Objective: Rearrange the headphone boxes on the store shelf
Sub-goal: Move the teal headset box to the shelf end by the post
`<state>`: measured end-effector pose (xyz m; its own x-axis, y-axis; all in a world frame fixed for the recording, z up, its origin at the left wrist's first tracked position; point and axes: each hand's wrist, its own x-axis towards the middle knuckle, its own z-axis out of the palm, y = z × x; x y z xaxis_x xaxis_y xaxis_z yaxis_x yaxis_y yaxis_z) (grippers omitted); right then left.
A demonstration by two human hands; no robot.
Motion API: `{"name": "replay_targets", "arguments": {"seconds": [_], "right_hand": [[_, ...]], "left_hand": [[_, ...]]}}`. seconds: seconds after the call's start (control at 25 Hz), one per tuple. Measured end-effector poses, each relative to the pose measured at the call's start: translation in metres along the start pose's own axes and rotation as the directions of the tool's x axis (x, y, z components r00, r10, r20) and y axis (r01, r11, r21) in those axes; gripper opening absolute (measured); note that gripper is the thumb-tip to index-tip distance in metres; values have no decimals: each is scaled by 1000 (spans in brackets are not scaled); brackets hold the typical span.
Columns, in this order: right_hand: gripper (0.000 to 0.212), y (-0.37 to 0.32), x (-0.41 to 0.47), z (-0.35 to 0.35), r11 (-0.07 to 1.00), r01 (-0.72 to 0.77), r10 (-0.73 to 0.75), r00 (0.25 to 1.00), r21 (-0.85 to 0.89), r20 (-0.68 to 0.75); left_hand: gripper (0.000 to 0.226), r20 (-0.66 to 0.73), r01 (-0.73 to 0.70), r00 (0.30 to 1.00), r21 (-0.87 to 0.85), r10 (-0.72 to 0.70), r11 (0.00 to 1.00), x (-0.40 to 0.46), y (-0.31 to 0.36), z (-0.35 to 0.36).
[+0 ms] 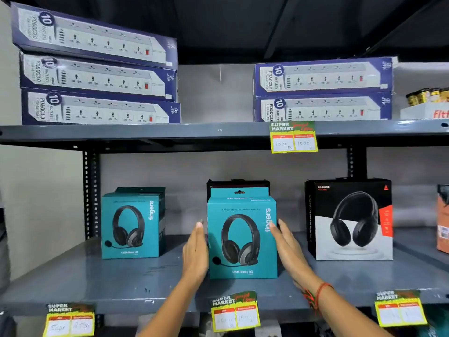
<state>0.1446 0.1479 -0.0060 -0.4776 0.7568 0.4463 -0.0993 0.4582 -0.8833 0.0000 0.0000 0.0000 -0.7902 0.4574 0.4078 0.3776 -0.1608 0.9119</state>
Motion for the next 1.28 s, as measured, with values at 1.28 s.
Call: {"name": "replay_targets", "arguments": {"seconds": [1.28], "right_hand": [[44, -61, -5, 222, 986, 164, -148, 925, -17, 350]], "left_hand": [[60, -253, 62, 967, 187, -13, 980, 73, -21, -214]]}}
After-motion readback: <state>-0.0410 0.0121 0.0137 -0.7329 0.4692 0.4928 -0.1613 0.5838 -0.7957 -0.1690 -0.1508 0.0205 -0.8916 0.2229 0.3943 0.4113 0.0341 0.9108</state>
